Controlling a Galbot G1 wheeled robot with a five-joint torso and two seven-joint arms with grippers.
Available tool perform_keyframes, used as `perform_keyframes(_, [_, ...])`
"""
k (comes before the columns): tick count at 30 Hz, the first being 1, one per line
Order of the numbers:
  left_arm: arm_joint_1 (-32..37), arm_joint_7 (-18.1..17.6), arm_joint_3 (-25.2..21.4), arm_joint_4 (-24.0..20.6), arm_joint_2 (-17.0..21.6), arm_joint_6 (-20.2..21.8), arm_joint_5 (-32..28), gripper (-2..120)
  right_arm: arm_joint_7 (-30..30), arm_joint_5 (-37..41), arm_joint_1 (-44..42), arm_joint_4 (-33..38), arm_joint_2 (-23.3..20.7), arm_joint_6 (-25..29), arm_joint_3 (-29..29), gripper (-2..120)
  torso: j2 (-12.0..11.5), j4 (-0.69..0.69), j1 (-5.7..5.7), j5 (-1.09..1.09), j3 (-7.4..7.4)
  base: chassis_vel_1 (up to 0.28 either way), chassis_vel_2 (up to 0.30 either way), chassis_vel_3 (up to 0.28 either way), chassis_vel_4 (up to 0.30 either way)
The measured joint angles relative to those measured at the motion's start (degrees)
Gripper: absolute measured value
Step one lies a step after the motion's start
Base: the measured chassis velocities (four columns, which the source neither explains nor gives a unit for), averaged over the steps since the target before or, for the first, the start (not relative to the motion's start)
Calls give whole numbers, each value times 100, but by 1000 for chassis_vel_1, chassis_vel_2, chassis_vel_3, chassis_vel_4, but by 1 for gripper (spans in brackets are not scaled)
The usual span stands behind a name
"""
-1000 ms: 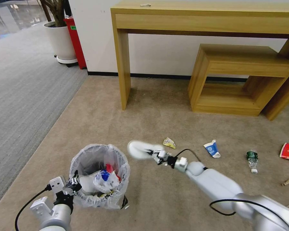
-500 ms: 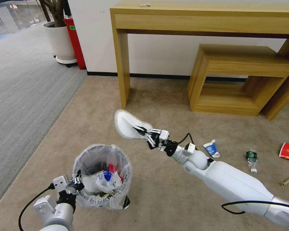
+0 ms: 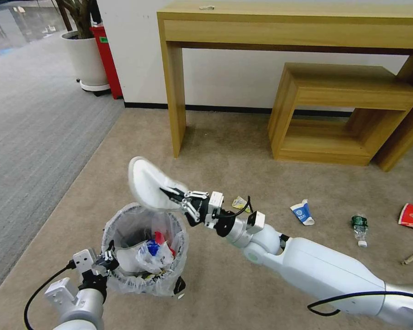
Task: Pick up the trash bin and place the garbage on the floor into it.
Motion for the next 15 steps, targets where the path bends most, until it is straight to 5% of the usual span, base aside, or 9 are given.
perform_keyframes(15, [176, -2, 12, -303, -37, 36, 7, 1, 106, 116, 119, -226, 525, 11, -661, 0, 0, 0, 0, 0, 1, 0, 0, 0, 0])
